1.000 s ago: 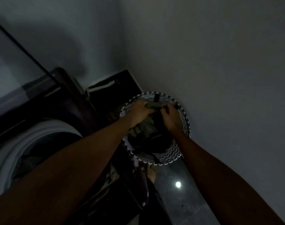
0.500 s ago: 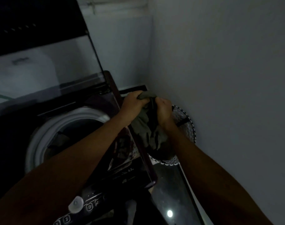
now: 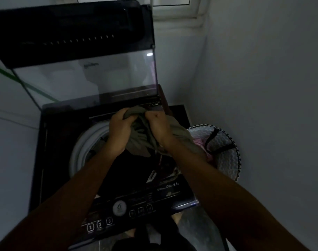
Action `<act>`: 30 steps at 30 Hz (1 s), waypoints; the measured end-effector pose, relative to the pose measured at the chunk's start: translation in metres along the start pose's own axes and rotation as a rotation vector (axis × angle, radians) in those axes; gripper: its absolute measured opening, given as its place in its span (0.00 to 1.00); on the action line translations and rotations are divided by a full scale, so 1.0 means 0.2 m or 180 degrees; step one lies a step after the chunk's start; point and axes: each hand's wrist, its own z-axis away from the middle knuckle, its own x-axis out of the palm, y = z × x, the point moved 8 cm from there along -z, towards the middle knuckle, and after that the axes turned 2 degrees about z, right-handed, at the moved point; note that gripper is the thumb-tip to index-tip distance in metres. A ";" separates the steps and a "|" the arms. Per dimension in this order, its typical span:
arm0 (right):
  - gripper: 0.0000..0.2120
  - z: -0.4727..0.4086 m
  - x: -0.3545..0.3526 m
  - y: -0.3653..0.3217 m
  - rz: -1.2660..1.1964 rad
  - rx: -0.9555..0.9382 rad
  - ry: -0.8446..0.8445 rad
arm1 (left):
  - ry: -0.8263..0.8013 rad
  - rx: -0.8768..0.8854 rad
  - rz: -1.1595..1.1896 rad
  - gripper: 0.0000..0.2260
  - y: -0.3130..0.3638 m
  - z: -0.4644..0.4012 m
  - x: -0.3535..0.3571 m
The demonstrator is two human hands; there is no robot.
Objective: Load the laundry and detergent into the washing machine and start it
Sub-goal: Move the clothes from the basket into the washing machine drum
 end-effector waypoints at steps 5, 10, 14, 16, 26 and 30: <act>0.15 0.05 0.29 0.07 0.0675 0.0073 -0.0457 | 0.0423 -0.0236 -0.0067 0.09 -0.16 0.06 -0.27; 0.19 0.04 0.33 0.16 0.2432 -0.0224 -0.0665 | 0.0446 -0.0392 0.0040 0.12 -0.28 0.08 -0.37; 0.38 -0.03 0.03 0.21 0.3797 -0.0144 0.0380 | 0.0376 -0.0359 0.0108 0.12 -0.33 0.07 -0.35; 0.42 -0.06 -0.12 0.30 0.4032 0.0383 0.0408 | 0.0308 -0.0606 0.0273 0.14 -0.37 0.07 -0.33; 0.13 -0.07 -0.14 0.20 0.4641 -0.0238 0.0543 | 0.0160 -0.1177 0.0997 0.12 -0.50 0.07 -0.16; 0.16 -0.07 -0.04 0.14 0.4154 -0.0565 0.0356 | 0.0105 -0.1439 0.1250 0.15 -0.52 0.08 -0.09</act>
